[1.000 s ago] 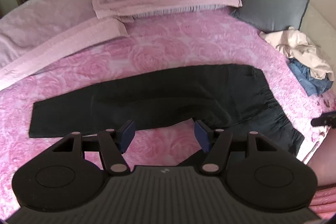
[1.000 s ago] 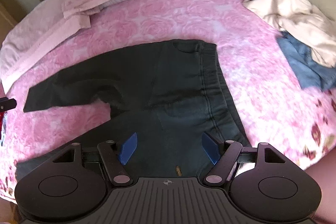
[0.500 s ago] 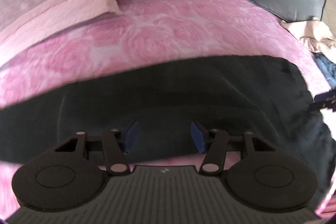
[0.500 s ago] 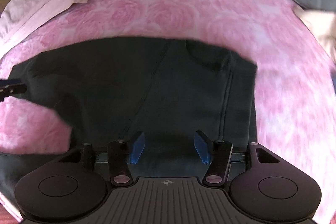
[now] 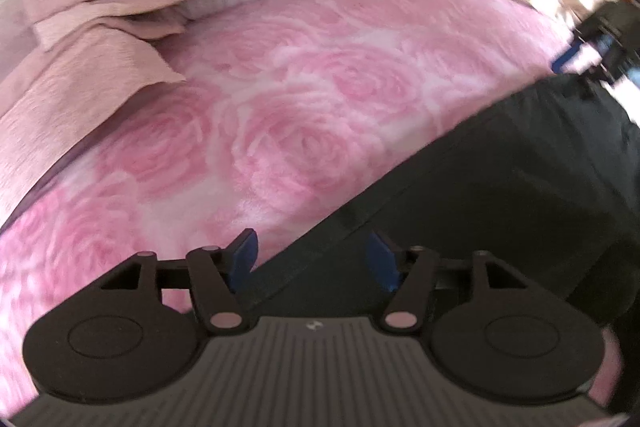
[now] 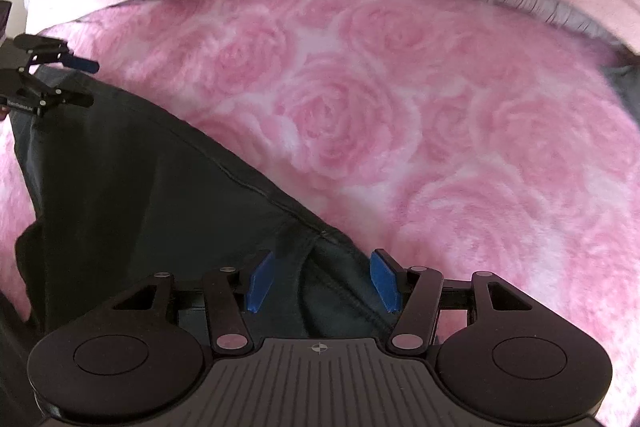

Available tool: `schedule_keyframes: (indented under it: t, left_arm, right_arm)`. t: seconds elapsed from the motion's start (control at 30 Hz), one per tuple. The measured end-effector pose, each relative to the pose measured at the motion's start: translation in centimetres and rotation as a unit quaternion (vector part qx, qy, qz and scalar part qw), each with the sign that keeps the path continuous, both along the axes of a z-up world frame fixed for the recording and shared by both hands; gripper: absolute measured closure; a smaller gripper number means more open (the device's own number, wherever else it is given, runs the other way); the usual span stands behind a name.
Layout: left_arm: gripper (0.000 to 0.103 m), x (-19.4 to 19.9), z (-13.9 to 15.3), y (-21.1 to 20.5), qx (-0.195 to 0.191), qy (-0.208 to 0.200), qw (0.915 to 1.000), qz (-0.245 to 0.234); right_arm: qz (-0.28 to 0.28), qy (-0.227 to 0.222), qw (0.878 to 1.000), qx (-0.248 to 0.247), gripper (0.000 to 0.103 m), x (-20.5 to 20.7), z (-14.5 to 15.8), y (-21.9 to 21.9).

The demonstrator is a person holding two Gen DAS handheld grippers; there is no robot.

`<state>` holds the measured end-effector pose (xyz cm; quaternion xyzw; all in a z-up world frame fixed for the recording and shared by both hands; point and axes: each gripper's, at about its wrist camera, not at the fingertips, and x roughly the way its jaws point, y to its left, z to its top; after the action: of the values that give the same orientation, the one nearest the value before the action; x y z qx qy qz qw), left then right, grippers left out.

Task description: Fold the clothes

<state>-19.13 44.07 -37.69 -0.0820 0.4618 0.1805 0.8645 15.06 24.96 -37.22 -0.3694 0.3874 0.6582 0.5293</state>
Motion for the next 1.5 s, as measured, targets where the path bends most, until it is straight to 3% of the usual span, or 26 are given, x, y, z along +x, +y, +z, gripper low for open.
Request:
schedule_keyframes:
  t: [0.17,0.3,0.33,0.37,0.4,0.43,0.47,0.57,0.73,0.97,1.0,1.07,1.17,1.23,1.27,1.33,1.4,1.47,1.5]
  left_arm:
    - [0.043,0.0,-1.4,2.4,-0.026,0.035,0.9977,-0.052]
    - [0.049,-0.4,-2.6,2.6,-0.053,0.063,0.9917,-0.099]
    - [0.064,-0.5,-2.6,2.4,-0.052,0.061,0.9912,-0.106]
    - [0.079,-0.5,-2.4,2.2,-0.046,0.061,0.9909,-0.112]
    - [0.086,-0.6,-2.2,1.8,-0.023,0.064,0.9910,-0.115]
    - [0.091,-0.7,-1.9,1.3,-0.002,0.068,0.9903,-0.121]
    - [0.092,-0.8,-1.6,0.7,0.020,0.072,0.9892,-0.126]
    - [0.093,-1.3,0.4,-1.3,0.075,0.064,0.9880,-0.118]
    - [0.093,-4.5,6.7,-5.1,0.120,0.008,0.9902,-0.071]
    - [0.093,-13.6,15.2,-16.2,0.102,-0.080,0.9915,0.003]
    - [0.093,-14.9,16.1,-17.9,0.093,-0.091,0.9914,0.017]
    - [0.093,-17.9,15.5,-22.0,0.033,-0.088,0.9934,0.064]
    - [0.089,-20.9,11.9,-26.7,-0.065,-0.050,0.9864,0.143]
    - [0.088,-21.7,9.4,-29.3,-0.111,-0.012,0.9787,0.172]
    - [0.086,-21.9,8.4,-30.4,-0.128,0.004,0.9756,0.178]
    - [0.081,-22.1,7.3,-32.0,-0.153,0.015,0.9716,0.180]
    - [0.075,-22.4,7.1,-32.5,-0.171,-0.001,0.9661,0.193]
    - [0.068,-23.1,7.0,-31.8,-0.188,-0.028,0.9514,0.242]
    - [0.067,-23.8,6.8,-31.2,-0.196,-0.041,0.9396,0.278]
  right_arm:
    - [0.014,0.033,0.999,-0.028,0.046,1.9,-1.8,1.6]
    - [0.017,0.052,0.998,-0.037,0.046,2.3,-2.1,1.7]
    - [0.022,0.050,0.998,-0.038,0.064,2.1,-2.1,1.6]
    - [0.033,0.043,0.998,-0.040,0.071,1.8,-2.1,1.4]
    - [0.039,0.031,0.998,-0.034,0.078,1.4,-1.8,1.2]
    - [0.040,0.013,0.999,-0.026,0.098,1.0,-1.4,0.9]
    - [0.033,-0.002,0.999,-0.016,0.098,0.7,-0.9,0.5]
    - [0.018,-0.043,0.999,0.019,0.099,-0.6,1.4,-1.1]
    - [-0.001,-0.110,0.990,0.087,0.100,-3.9,6.5,-5.0]
    - [-0.021,-0.201,0.963,0.180,0.100,-11.2,14.7,-16.7]
    - [-0.026,-0.208,0.961,0.179,0.100,-12.5,15.4,-19.0]
    - [-0.034,-0.204,0.966,0.153,0.099,-14.9,15.4,-22.8]
    - [-0.056,-0.178,0.980,0.066,0.095,-18.4,12.8,-28.1]
    - [-0.083,-0.171,0.982,-0.013,0.077,-19.8,9.8,-29.8]
    - [-0.101,-0.171,0.978,-0.059,0.076,-20.4,8.1,-30.6]
    - [-0.152,-0.152,0.973,-0.087,0.075,-20.7,6.3,-32.0]
    - [-0.234,-0.082,0.966,-0.079,0.070,-19.6,5.9,-33.2]
    - [-0.326,0.007,0.944,-0.057,0.061,-17.7,5.9,-34.3]
    - [-0.370,0.052,0.926,-0.046,0.059,-16.8,5.9,-34.9]
